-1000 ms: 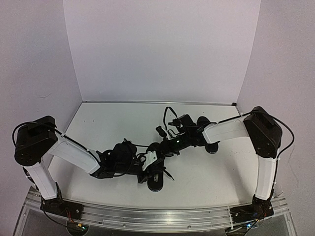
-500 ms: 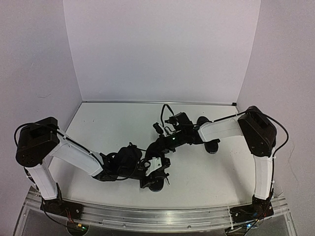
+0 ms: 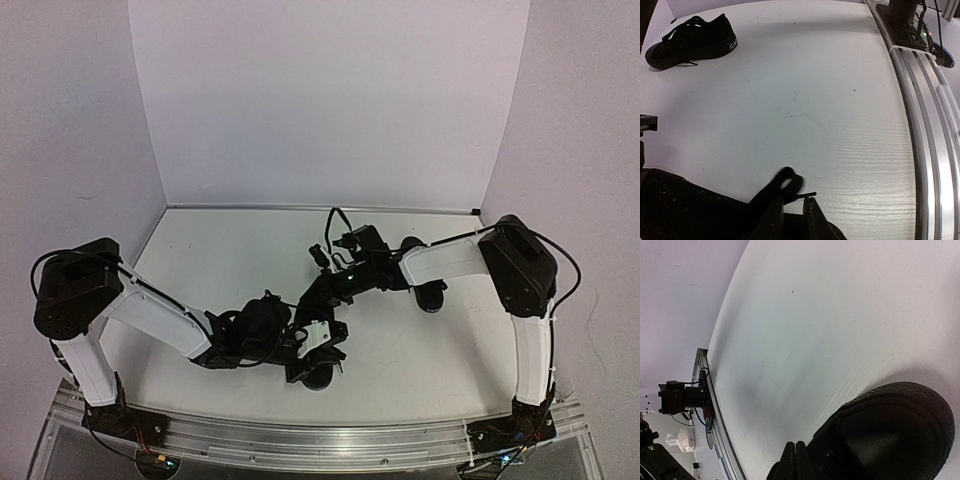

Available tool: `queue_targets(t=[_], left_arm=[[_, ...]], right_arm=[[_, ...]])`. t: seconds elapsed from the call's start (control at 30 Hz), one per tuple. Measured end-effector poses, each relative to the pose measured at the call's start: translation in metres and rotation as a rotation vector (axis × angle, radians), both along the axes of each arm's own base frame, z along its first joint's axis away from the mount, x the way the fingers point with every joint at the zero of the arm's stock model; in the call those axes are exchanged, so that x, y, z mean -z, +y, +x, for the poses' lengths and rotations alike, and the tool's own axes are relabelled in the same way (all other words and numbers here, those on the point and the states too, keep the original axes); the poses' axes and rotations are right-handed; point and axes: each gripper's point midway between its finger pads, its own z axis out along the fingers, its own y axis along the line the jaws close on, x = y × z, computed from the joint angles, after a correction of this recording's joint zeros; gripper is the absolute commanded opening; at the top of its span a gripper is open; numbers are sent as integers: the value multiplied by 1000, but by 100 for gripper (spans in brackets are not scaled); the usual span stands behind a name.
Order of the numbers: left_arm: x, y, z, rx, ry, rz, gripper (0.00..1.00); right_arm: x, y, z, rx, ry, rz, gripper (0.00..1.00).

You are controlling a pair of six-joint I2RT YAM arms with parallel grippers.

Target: Tie the shoes

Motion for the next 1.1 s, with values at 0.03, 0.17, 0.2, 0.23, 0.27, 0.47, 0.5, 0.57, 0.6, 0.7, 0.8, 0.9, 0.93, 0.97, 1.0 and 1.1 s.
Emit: queue_targets(t=[0.03, 0.17, 0.2, 0.23, 0.27, 0.47, 0.5, 0.57, 0.6, 0.7, 0.8, 0.9, 0.93, 0.97, 1.0, 1.1], left_arm=[[0, 0, 2, -12, -2, 1, 37], [-4, 2, 8, -46, -17, -2, 52], [-7, 2, 9, -50, -18, -6, 57], [-11, 3, 8, -52, -19, -11, 61], [-16, 4, 7, -47, -18, -14, 63], [-68, 17, -8, -36, -20, -77, 74], [-81, 23, -7, -49, -20, -104, 75], [-107, 36, 0, -91, -19, -161, 74], [-119, 44, 9, -126, -14, -191, 73], [-138, 66, 41, -246, 10, -247, 71], [-129, 82, 71, -370, 79, -226, 69], [-107, 78, 83, -423, 169, -145, 64], [-99, 72, 88, -430, 203, -115, 62], [-92, 64, 92, -436, 237, -86, 61], [-83, 57, 97, -440, 276, -56, 60], [-63, 40, 102, -433, 359, 4, 59]], right_arm=[[0, 0, -1, -6, 2, 2, 16], [-5, -4, -7, -15, 10, -1, 40], [-9, -7, -10, -18, 6, -1, 42], [-15, -10, -13, -20, 1, 0, 43], [-24, -15, -15, -18, -8, 5, 44], [-100, -35, -16, 2, -119, 89, 52], [-111, -41, -15, 9, -139, 100, 52], [-123, -52, -16, 20, -167, 110, 50], [-123, -57, -17, 22, -169, 106, 49], [-106, -70, -25, 25, -143, 72, 47], [-66, -84, -43, 17, -62, 4, 46], [-31, -99, -64, 11, 21, -54, 45], [-24, -103, -70, 9, 42, -62, 45], [-19, -106, -75, 8, 56, -66, 44], [-17, -108, -79, 8, 67, -65, 44], [-19, -111, -92, 3, 72, -38, 44]])
